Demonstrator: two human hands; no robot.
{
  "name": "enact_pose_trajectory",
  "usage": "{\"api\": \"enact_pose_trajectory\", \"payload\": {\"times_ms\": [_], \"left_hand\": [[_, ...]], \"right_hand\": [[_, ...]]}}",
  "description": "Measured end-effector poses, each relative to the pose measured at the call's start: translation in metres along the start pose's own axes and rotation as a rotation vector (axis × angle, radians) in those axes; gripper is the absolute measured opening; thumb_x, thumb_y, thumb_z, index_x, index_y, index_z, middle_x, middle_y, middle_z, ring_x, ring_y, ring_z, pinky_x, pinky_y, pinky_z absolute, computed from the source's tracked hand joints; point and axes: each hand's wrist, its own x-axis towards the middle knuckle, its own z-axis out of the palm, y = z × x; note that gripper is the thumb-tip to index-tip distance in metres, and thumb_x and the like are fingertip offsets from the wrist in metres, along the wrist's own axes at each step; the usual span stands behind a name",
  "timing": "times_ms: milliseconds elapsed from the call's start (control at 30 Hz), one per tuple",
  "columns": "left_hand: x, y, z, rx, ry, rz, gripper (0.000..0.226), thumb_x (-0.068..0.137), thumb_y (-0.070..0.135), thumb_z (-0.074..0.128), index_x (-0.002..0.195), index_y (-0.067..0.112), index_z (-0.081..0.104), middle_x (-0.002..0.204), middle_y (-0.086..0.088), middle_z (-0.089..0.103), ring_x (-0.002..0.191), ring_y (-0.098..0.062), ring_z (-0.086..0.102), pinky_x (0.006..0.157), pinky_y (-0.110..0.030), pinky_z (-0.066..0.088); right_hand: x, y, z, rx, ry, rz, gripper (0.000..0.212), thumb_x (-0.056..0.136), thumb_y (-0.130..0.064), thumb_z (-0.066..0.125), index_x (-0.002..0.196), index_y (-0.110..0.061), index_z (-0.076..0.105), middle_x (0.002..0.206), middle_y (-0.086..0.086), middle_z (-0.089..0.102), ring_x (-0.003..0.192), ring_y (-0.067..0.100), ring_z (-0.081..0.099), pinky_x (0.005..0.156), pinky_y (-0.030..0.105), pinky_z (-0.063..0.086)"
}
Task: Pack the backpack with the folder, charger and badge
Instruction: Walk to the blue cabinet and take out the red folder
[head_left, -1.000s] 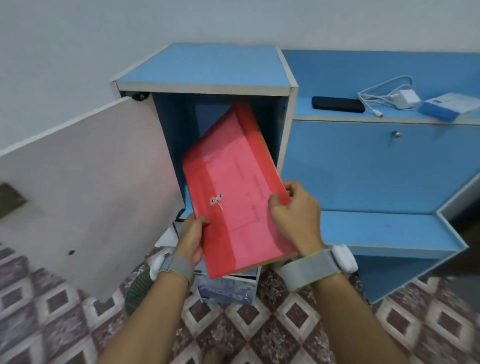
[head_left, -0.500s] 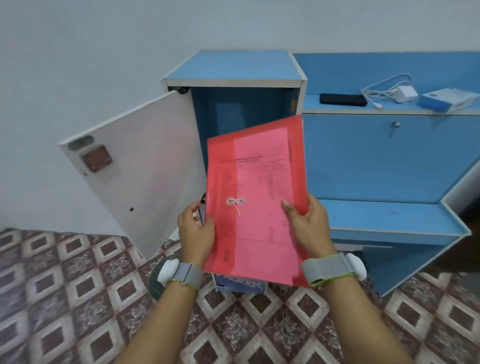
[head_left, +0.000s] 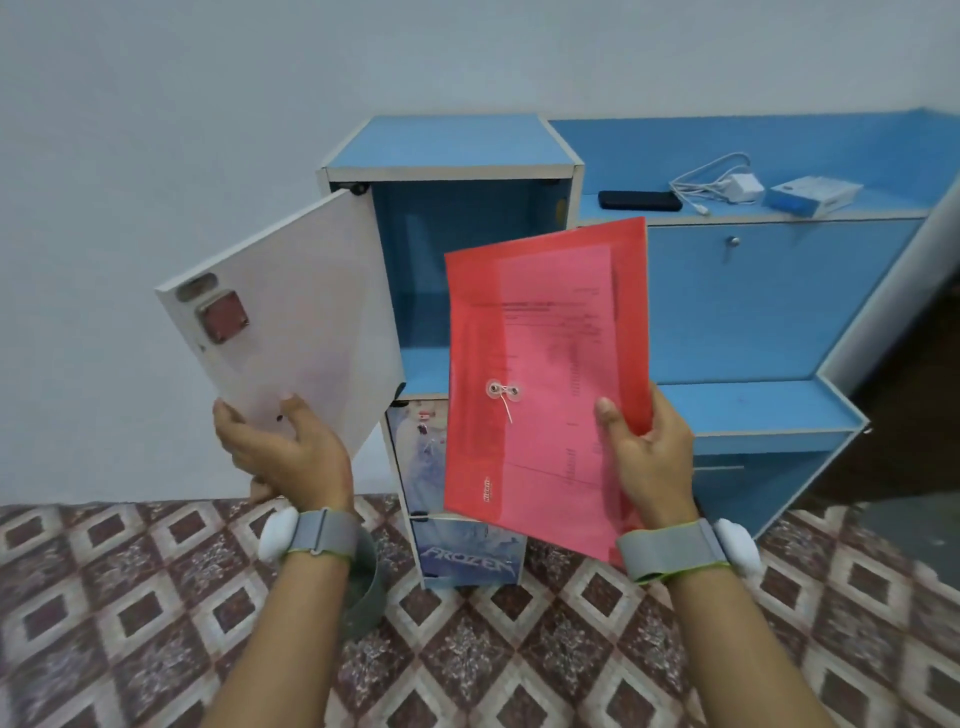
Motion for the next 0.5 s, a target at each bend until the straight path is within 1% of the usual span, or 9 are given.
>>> {"api": "enact_pose_trajectory", "payload": {"times_ms": [33,67,133,200,233,300,367,433,500], "left_hand": [[-0.006,0.001,0.001,-0.016,0.013,-0.003,0.052,0.098,0.027,0.046,0.142,0.002,0.033,0.142,-0.017,0.042,0.13,-0.032,0.039,0.099,-0.018,0.028],[-0.015,0.003,0.003,-0.024,0.011,-0.012,0.048,0.1,0.03,0.04,0.138,0.001,0.038,0.138,-0.018,0.044,0.126,-0.034,0.041,0.099,-0.022,0.03],[-0.04,0.005,0.007,0.033,-0.001,0.029,0.044,0.1,0.032,0.037,0.128,0.0,0.045,0.133,-0.021,0.046,0.121,-0.039,0.043,0.101,-0.036,0.035],[-0.069,0.004,0.017,0.134,-0.033,0.138,0.037,0.099,0.032,0.042,0.122,0.004,0.049,0.139,-0.019,0.041,0.123,-0.038,0.039,0.101,-0.041,0.034],[-0.084,0.006,0.026,0.152,-0.087,0.185,0.033,0.099,0.032,0.043,0.121,0.008,0.048,0.141,-0.017,0.042,0.124,-0.036,0.04,0.101,-0.04,0.032],[-0.102,0.008,0.042,0.13,-0.233,0.237,0.03,0.1,0.033,0.045,0.121,0.012,0.046,0.131,-0.012,0.052,0.115,-0.032,0.048,0.097,-0.04,0.031],[-0.116,0.015,0.064,0.035,-0.342,0.275,0.029,0.098,0.027,0.054,0.115,0.005,0.049,0.117,-0.012,0.054,0.101,-0.028,0.052,0.092,-0.037,0.039],[-0.127,0.023,0.092,0.02,-0.406,0.295,0.028,0.094,0.022,0.062,0.106,-0.001,0.053,0.107,-0.015,0.054,0.095,-0.021,0.049,0.087,-0.029,0.04],[-0.135,0.027,0.12,0.057,-0.462,0.319,0.023,0.093,0.014,0.064,0.104,-0.004,0.056,0.103,-0.02,0.057,0.095,-0.022,0.049,0.086,-0.018,0.034]], "right_hand": [[-0.001,0.001,-0.006,0.005,0.02,0.008,0.021,0.09,-0.018,0.068,0.11,-0.025,0.065,0.086,-0.02,0.066,0.076,-0.006,0.062,0.079,0.035,0.055],[-0.001,0.004,-0.014,0.006,0.042,0.011,0.021,0.091,-0.017,0.068,0.11,-0.025,0.065,0.086,-0.02,0.066,0.076,-0.007,0.062,0.079,0.036,0.055],[0.0,0.008,-0.027,0.007,0.084,0.016,0.02,0.091,-0.019,0.067,0.11,-0.025,0.066,0.088,-0.017,0.068,0.08,0.0,0.064,0.08,0.038,0.055],[0.003,0.014,-0.041,0.003,0.112,0.025,0.021,0.092,-0.022,0.066,0.112,-0.025,0.066,0.091,-0.014,0.069,0.085,0.004,0.066,0.081,0.037,0.055],[0.007,0.018,-0.05,-0.003,0.127,0.018,0.021,0.092,-0.022,0.066,0.113,-0.024,0.066,0.092,-0.013,0.069,0.085,0.002,0.066,0.082,0.036,0.055],[0.01,0.023,-0.062,-0.009,0.152,0.002,0.023,0.091,-0.023,0.066,0.115,-0.02,0.066,0.091,-0.011,0.069,0.079,-0.002,0.064,0.08,0.032,0.053],[0.015,0.028,-0.079,-0.019,0.18,-0.007,0.03,0.088,-0.029,0.064,0.115,-0.017,0.067,0.091,-0.008,0.068,0.079,0.003,0.064,0.08,0.029,0.051],[0.025,0.035,-0.095,-0.04,0.204,-0.002,0.033,0.086,-0.032,0.062,0.114,-0.016,0.067,0.09,-0.008,0.068,0.082,0.011,0.065,0.08,0.029,0.05],[0.036,0.045,-0.108,-0.055,0.199,0.012,0.027,0.089,-0.028,0.065,0.113,-0.017,0.066,0.088,-0.01,0.067,0.081,0.014,0.065,0.08,0.033,0.052]]}}
